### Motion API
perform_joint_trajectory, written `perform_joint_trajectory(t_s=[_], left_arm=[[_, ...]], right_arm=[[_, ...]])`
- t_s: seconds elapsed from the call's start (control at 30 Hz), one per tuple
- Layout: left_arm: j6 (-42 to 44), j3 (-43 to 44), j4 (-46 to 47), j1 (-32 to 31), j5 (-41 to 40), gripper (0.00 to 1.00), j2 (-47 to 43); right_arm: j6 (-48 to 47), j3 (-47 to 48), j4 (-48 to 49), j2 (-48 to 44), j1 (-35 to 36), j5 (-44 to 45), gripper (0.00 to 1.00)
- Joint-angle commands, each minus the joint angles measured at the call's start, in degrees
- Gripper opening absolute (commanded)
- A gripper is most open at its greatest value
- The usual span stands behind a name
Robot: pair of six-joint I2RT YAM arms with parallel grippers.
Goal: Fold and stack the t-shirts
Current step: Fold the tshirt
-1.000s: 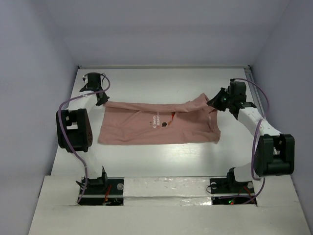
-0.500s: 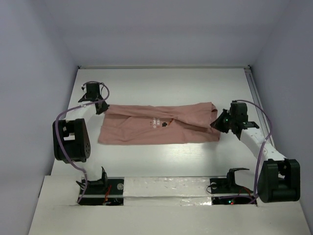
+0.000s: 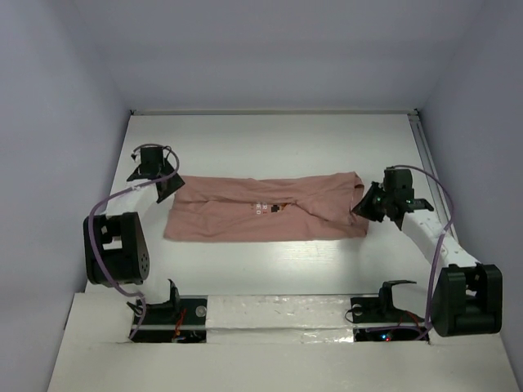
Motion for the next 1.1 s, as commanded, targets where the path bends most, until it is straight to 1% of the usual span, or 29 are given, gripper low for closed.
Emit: perform_joint_trajectory(t_s=[0.0,0.03,0.07,0.1,0.17,0.2,0.23,0.27,0.3,0.37,0.43,0.63,0.67,0.77,0.8,0.9,0.97,1.0,1.07], left_arm=[[-0.5,1.9,0.9,0.3,-1.1,0.5,-6.3],[-0.8,1.9,1.1,-0.4,-1.2,0.5,-7.9],[-0.8,1.7,1.7,-1.1,-1.0,0.5,-8.3],[-0.7,1.7,1.6,-2.0,-1.0,0.49,-8.5],[-0.6,2.0,0.8,-5.0,-2.3,0.49,-7.5],[-0.6,2.0,0.6,-5.6,-2.6,0.46,-6.8],[-0.9,2.0,0.6,-5.6,-2.6,0.44,-5.4],[-1.1,2.0,0.8,-5.6,-2.5,0.44,-4.6],[-1.3,2.0,0.9,-5.6,-2.6,0.43,-4.0],[-0.9,2.7,0.6,-5.6,-3.4,0.42,-1.9],[0.0,3.4,-0.1,-5.6,-4.7,0.41,-0.1],[1.3,1.9,0.4,-5.6,-6.2,0.38,1.2],[1.4,1.7,0.4,-5.6,-6.2,0.37,1.7],[1.5,1.5,0.8,-5.6,-6.3,0.28,2.2],[1.5,1.6,0.8,-5.6,-6.3,0.2,2.4],[1.4,1.6,1.0,-5.6,-6.1,0.11,2.6],[1.4,1.4,1.0,-5.6,-6.4,0.06,2.7],[1.4,1.4,1.0,-5.6,-6.5,0.02,2.8],[1.5,1.6,0.9,-5.6,-6.6,0.0,3.4]], right_arm=[[-2.8,6.1,1.7,1.9,2.1,-0.9,0.1],[-2.9,7.1,2.2,3.1,3.9,-1.1,0.02],[-3.4,8.1,2.8,4.6,5.0,-1.2,0.0],[-3.7,10.4,4.0,7.8,6.3,-0.5,0.0],[-4.3,13.0,4.9,10.7,9.3,1.0,0.0],[-4.4,14.0,6.2,12.2,9.9,2.1,0.0],[-4.5,16.0,6.9,15.4,9.9,2.2,0.06],[-4.7,17.0,7.6,17.0,9.9,2.4,0.21],[-4.9,17.9,8.3,18.8,10.4,3.0,0.29],[-5.9,20.8,8.2,23.9,10.4,3.1,0.39],[-6.4,22.3,7.8,27.7,11.6,3.3,0.4],[-6.1,23.6,9.1,32.1,13.6,3.5,0.41],[-6.0,23.6,9.3,32.6,13.6,3.4,0.41],[-5.8,23.4,10.5,33.2,13.6,3.8,0.41],[-5.7,23.3,11.0,32.9,13.6,3.6,0.41],[-5.8,23.4,11.2,32.1,14.1,4.1,0.4],[-6.1,23.8,11.1,32.0,14.1,4.1,0.41],[-6.1,23.9,11.2,32.1,14.6,4.4,0.41],[-6.4,24.3,11.1,33.2,14.6,4.6,0.4]])
